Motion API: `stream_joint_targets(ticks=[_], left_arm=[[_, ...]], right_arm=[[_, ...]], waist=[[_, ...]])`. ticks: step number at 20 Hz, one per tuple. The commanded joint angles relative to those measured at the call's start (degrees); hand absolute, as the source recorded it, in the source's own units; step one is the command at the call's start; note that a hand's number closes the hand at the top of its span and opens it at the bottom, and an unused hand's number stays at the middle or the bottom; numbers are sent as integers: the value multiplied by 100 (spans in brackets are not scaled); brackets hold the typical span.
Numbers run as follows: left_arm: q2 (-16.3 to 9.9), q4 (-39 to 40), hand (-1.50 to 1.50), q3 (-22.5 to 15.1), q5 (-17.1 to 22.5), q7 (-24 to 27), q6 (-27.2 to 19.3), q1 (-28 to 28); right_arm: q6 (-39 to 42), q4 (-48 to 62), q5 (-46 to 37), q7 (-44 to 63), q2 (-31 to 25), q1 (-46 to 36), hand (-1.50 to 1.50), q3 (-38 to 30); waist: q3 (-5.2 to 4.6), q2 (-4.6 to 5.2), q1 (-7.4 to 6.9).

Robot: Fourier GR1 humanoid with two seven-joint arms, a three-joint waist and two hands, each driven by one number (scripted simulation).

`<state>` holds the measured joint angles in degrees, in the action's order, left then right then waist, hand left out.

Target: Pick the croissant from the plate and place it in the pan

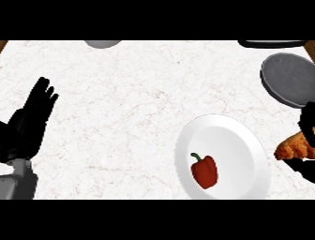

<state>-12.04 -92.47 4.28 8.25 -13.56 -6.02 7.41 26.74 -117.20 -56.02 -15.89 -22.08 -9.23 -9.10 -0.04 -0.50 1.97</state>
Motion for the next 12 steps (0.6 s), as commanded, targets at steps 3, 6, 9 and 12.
stream_joint_targets(ticks=[3,6,9,12], left_arm=[[207,481,0,-100,-177,342,0,279],[185,-17,0,-163,-176,250,64,-165],[159,197,0,-135,-121,-95,56,434],[52,-99,0,-31,19,-296,159,273]], right_arm=[[526,-41,598,765,132,-583,150,-779],[258,990,681,563,-225,-1094,150,-1257],[-52,2027,787,221,-546,-1503,150,-1581],[-647,2902,753,-227,-608,-1520,150,-1728]], waist=[[1,52,-171],[5,52,-248],[7,66,-239],[9,69,-265]])
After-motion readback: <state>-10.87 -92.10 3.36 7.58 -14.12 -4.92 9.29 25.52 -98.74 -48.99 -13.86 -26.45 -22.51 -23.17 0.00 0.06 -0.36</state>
